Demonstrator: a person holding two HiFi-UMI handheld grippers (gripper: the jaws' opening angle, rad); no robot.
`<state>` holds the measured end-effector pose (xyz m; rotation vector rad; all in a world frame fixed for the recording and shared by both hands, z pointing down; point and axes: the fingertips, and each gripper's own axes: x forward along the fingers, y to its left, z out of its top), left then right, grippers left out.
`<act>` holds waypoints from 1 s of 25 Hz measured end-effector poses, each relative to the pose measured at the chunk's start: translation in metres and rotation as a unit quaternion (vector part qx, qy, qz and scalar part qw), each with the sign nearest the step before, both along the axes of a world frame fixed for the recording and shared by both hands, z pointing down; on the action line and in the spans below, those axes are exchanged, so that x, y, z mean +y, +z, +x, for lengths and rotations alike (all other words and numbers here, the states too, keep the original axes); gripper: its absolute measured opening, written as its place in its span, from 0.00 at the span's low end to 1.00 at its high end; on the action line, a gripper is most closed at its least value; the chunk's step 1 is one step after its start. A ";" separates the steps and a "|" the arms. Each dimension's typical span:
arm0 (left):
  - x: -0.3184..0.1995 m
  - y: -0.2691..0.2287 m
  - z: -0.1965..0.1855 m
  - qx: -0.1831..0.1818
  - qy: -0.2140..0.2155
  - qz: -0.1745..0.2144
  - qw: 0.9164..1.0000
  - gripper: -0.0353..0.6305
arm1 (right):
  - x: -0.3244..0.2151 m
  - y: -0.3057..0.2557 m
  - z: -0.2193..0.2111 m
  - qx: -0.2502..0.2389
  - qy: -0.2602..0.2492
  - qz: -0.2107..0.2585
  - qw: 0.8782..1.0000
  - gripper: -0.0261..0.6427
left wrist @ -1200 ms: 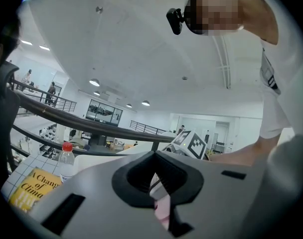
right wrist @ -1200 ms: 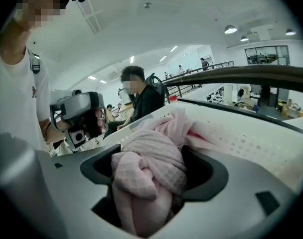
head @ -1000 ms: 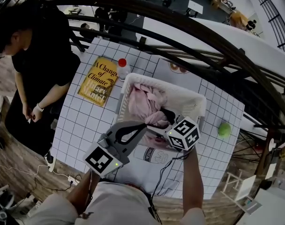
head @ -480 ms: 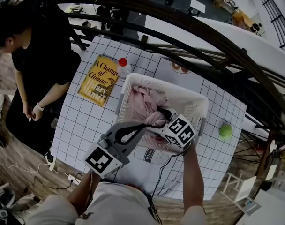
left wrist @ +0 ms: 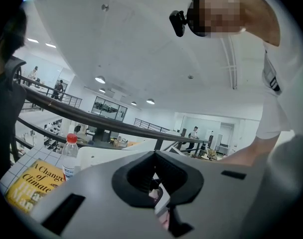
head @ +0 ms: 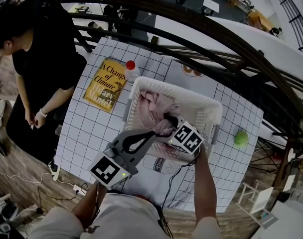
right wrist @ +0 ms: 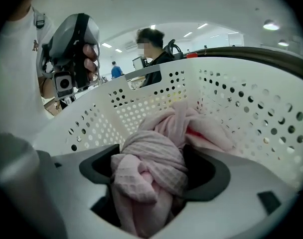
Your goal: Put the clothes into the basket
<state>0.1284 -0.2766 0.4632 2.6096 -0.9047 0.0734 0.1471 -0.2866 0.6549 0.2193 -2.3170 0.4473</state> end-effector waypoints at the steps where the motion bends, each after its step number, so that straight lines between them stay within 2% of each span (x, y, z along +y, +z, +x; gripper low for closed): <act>1: 0.000 0.000 0.000 0.000 0.000 0.000 1.000 0.06 | 0.002 0.002 0.000 0.001 -0.004 -0.001 1.000 0.65; 14: 0.002 -0.002 0.000 0.002 0.000 -0.001 1.000 0.06 | 0.019 0.021 0.002 0.044 -0.049 -0.003 0.998 0.66; 20: 0.003 -0.002 -0.002 0.002 0.001 0.003 1.000 0.06 | 0.024 0.019 0.001 0.024 -0.049 -0.019 0.998 0.69; 25: 0.003 -0.004 -0.001 0.004 0.001 0.001 1.000 0.06 | 0.026 0.021 0.003 0.031 -0.048 -0.023 0.998 0.73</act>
